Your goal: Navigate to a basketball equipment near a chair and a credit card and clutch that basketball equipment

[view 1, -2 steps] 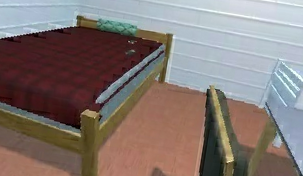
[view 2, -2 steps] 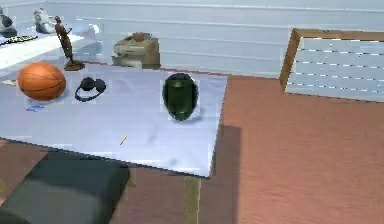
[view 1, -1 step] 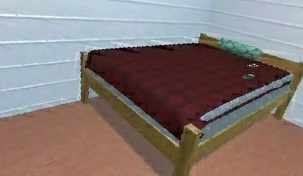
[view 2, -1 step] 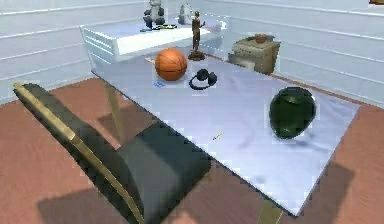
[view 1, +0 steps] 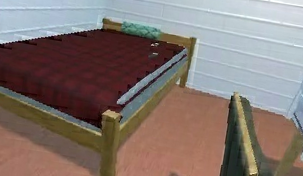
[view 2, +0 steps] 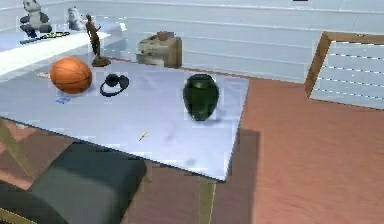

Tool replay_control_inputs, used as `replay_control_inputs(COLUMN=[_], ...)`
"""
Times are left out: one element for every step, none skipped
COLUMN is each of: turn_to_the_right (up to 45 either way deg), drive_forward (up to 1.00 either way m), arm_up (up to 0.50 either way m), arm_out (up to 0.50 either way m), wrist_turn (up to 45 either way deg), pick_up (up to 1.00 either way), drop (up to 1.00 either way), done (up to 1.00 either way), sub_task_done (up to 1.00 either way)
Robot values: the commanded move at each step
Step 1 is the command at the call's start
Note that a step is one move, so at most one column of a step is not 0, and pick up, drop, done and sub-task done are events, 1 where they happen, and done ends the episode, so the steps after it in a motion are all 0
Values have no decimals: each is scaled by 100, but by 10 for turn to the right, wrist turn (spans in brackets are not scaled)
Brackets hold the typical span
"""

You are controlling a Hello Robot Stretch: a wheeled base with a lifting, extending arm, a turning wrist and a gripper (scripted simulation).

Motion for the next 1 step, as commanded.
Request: replay_control_inputs(turn_to_the_right=[0], drive_forward=[50], arm_up=[0], arm_out=[0], wrist_turn=[0], pick_up=[0], drop=[0], done=[0], sub_task_done=[0])
